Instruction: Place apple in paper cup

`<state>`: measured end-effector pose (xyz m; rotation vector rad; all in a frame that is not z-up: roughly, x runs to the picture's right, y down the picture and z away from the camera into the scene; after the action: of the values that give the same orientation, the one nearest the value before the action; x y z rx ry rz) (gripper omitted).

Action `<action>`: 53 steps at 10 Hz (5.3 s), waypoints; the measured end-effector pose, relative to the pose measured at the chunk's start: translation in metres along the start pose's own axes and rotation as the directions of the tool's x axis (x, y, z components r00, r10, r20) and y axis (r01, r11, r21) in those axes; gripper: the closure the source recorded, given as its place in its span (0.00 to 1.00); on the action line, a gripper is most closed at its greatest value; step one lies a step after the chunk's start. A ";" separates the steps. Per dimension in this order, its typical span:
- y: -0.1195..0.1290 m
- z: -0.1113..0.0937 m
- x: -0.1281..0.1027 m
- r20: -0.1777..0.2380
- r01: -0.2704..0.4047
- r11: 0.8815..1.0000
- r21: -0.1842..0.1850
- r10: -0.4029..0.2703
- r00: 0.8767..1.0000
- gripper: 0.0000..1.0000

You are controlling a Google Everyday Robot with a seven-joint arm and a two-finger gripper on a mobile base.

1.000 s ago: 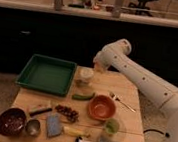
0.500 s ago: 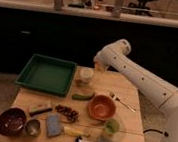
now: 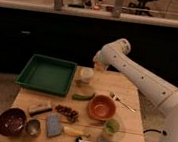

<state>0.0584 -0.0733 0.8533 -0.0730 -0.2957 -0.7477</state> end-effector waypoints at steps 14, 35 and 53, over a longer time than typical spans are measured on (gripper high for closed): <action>-0.020 0.011 -0.020 0.173 0.068 0.997 -0.032 -0.061 0.983 0.99; -0.024 0.017 -0.032 0.225 0.079 0.995 -0.054 -0.065 0.972 0.20; -0.025 0.002 -0.011 0.168 0.058 0.997 -0.052 -0.048 0.985 0.20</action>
<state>0.0332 -0.0843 0.8515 -0.1825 -0.4377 -0.8045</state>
